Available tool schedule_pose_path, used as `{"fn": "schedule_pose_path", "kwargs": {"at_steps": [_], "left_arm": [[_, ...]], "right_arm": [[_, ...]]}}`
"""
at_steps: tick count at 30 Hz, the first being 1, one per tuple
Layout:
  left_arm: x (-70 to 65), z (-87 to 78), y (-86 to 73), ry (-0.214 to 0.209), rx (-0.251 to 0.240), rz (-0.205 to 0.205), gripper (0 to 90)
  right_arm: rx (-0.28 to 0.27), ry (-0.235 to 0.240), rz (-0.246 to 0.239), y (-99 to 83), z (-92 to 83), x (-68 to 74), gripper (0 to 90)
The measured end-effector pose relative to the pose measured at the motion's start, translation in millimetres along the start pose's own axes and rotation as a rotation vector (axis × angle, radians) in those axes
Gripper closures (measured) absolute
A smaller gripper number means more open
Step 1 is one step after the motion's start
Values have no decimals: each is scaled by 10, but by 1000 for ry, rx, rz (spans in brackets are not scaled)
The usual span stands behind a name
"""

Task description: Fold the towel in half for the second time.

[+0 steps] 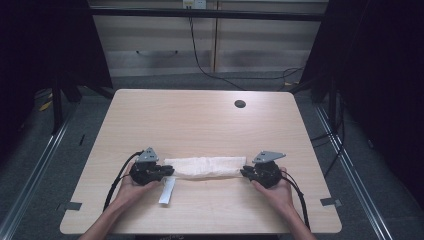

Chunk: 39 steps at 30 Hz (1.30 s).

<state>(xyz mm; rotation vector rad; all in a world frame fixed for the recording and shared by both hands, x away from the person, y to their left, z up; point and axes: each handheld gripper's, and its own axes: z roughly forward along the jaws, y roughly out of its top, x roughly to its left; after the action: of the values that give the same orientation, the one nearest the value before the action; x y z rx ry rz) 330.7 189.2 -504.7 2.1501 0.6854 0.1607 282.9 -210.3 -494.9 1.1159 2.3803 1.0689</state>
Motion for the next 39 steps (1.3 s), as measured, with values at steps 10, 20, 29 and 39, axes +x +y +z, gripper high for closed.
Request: {"fn": "schedule_pose_path", "kwargs": {"at_steps": [10,20,29,39], "left_arm": [[-54,-256,18,-30,-68,-42,541],[-52,-701,-44,28,-116,-132,397],[-12,-926,-332,113,-96,-221,327],[36,-848,-568,134,-50,-263,185]], "right_arm": [[-64,68,32,-56,-240,14,647],[-143,57,96,-77,-641,-40,491],[-138,-24,163,-374,-991,-128,440],[-149,-102,266,-739,-993,-218,356]]}}
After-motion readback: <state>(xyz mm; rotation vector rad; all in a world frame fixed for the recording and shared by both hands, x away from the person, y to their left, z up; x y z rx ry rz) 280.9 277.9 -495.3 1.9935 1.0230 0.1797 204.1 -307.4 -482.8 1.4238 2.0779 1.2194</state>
